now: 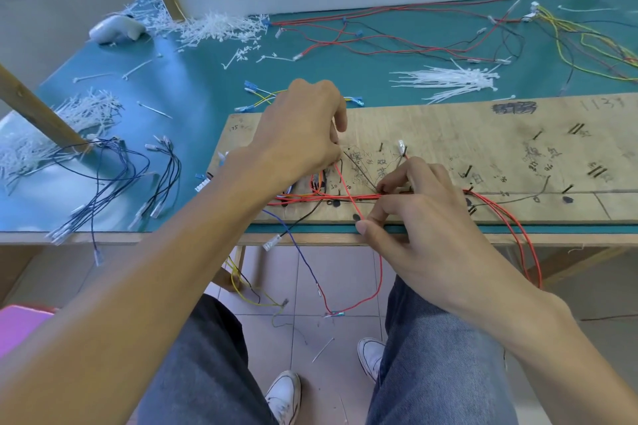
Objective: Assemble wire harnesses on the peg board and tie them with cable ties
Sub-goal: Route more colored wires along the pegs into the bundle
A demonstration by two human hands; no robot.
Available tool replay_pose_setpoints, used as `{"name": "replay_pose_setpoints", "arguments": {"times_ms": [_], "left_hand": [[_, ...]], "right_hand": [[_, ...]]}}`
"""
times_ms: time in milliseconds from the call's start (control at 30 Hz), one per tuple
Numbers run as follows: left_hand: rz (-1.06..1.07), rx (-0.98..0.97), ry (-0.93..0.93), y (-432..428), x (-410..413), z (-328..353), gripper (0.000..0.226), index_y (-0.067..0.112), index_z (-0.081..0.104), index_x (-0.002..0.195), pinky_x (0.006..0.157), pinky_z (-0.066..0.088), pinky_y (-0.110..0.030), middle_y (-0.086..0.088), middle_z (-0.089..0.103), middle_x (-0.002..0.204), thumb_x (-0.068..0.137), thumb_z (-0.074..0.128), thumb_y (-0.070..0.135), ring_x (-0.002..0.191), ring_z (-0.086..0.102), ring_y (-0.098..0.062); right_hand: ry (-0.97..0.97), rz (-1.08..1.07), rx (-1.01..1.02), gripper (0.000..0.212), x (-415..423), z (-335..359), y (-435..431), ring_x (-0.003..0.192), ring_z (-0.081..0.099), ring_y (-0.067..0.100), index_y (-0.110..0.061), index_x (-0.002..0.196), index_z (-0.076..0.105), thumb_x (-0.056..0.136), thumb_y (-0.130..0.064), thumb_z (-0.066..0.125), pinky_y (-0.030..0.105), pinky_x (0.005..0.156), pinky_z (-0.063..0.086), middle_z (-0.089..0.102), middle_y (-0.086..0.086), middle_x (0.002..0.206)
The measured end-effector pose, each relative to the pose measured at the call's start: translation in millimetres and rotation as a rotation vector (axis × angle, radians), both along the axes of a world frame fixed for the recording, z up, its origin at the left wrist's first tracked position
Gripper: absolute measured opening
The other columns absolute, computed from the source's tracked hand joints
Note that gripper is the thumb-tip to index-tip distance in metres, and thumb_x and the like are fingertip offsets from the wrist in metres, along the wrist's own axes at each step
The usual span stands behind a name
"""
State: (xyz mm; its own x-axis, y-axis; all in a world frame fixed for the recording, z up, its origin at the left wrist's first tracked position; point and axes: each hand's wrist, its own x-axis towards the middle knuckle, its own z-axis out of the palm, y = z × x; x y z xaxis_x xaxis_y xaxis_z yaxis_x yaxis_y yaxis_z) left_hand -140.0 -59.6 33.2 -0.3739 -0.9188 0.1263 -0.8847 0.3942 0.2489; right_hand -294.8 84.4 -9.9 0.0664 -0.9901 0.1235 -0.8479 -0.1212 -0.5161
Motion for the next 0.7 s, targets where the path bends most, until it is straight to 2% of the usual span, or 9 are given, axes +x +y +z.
{"name": "replay_pose_setpoints", "arguments": {"times_ms": [67, 133, 200, 233, 300, 333, 400, 567, 700], "left_hand": [[-0.009, 0.005, -0.004, 2.9, 1.7, 1.5, 0.031, 0.027, 0.072, 0.096, 0.051, 0.034, -0.023, 0.014, 0.074, 0.077, 0.074, 0.092, 0.036, 0.095, 0.066, -0.011], [-0.044, 0.018, -0.016, 5.5, 1.7, 3.7, 0.042, 0.028, 0.072, 0.099, 0.050, 0.027, -0.022, 0.013, 0.074, 0.079, 0.069, 0.095, 0.047, 0.092, 0.067, -0.010], [-0.076, 0.030, -0.059, 6.0, 2.3, 6.6, 0.049, 0.031, 0.071, 0.108, 0.051, 0.030, -0.024, 0.011, 0.074, 0.087, 0.069, 0.095, 0.048, 0.095, 0.067, -0.013], [-0.090, 0.047, -0.080, 5.8, 3.5, 8.4, 0.051, 0.030, 0.071, 0.113, 0.054, 0.037, -0.026, 0.010, 0.074, 0.090, 0.071, 0.095, 0.045, 0.097, 0.068, -0.014], [-0.107, 0.088, -0.093, 4.8, 7.9, 11.6, 0.052, 0.027, 0.070, 0.121, 0.073, 0.056, -0.037, 0.010, 0.076, 0.089, 0.075, 0.093, 0.032, 0.100, 0.069, -0.015], [-0.101, 0.091, -0.089, 4.8, 10.6, 12.4, 0.052, 0.025, 0.070, 0.123, 0.083, 0.058, -0.039, 0.011, 0.077, 0.086, 0.076, 0.092, 0.026, 0.101, 0.068, -0.014], [-0.091, 0.057, -0.086, 7.5, 13.8, 11.9, 0.051, 0.025, 0.071, 0.126, 0.091, 0.057, -0.039, 0.014, 0.077, 0.084, 0.079, 0.088, 0.019, 0.104, 0.068, -0.012], [-0.196, -0.024, -0.177, 12.0, 19.1, 9.2, 0.053, 0.030, 0.065, 0.139, 0.098, 0.053, -0.038, 0.015, 0.078, 0.102, 0.088, 0.079, 0.022, 0.117, 0.063, -0.010], [-0.290, -0.104, -0.336, 11.0, 17.7, 14.7, 0.050, 0.039, 0.059, 0.141, 0.093, 0.053, -0.043, 0.005, 0.060, 0.120, 0.094, 0.071, 0.027, 0.120, 0.057, -0.022]], "right_hand": [[0.001, 0.008, 0.023, 0.021, -0.5, 2.1, 0.3, 0.119, 0.038, 0.018, -0.031, 0.088, 0.077, 0.096, -0.046, 0.065, 0.041, 0.101, 0.033, 0.042, -0.008, 0.114], [-0.003, 0.023, 0.051, 0.022, -2.4, 4.7, 0.6, 0.121, 0.037, 0.016, -0.030, 0.088, 0.077, 0.097, -0.046, 0.064, 0.041, 0.104, 0.034, 0.042, -0.009, 0.115], [-0.027, 0.036, 0.066, 0.022, -4.8, 7.8, 1.6, 0.122, 0.038, 0.015, -0.030, 0.086, 0.075, 0.097, -0.044, 0.063, 0.041, 0.105, 0.035, 0.044, -0.010, 0.116], [-0.036, 0.041, 0.068, 0.022, -5.6, 9.3, 2.2, 0.123, 0.039, 0.014, -0.029, 0.085, 0.075, 0.097, -0.043, 0.063, 0.040, 0.106, 0.035, 0.046, -0.009, 0.116], [-0.035, 0.043, 0.061, 0.020, -6.6, 11.4, 3.1, 0.125, 0.040, 0.014, -0.029, 0.085, 0.073, 0.097, -0.041, 0.064, 0.038, 0.106, 0.035, 0.049, -0.008, 0.118], [-0.032, 0.040, 0.055, 0.019, -7.1, 12.1, 3.3, 0.126, 0.040, 0.013, -0.028, 0.085, 0.073, 0.097, -0.041, 0.065, 0.037, 0.106, 0.036, 0.052, -0.008, 0.118], [-0.026, 0.033, 0.040, 0.019, -8.2, 13.5, 3.3, 0.129, 0.041, 0.012, -0.026, 0.086, 0.074, 0.097, -0.039, 0.066, 0.038, 0.107, 0.037, 0.058, -0.008, 0.119], [0.022, 0.029, 0.022, 0.021, -10.5, 17.0, 2.4, 0.139, 0.042, 0.014, -0.023, 0.084, 0.079, 0.095, -0.036, 0.068, 0.045, 0.111, 0.038, 0.071, -0.011, 0.116], [0.021, 0.013, 0.034, 0.020, -10.9, 19.8, 3.3, 0.140, 0.042, 0.013, -0.024, 0.083, 0.079, 0.096, -0.037, 0.070, 0.049, 0.110, 0.039, 0.071, -0.016, 0.117]]}}
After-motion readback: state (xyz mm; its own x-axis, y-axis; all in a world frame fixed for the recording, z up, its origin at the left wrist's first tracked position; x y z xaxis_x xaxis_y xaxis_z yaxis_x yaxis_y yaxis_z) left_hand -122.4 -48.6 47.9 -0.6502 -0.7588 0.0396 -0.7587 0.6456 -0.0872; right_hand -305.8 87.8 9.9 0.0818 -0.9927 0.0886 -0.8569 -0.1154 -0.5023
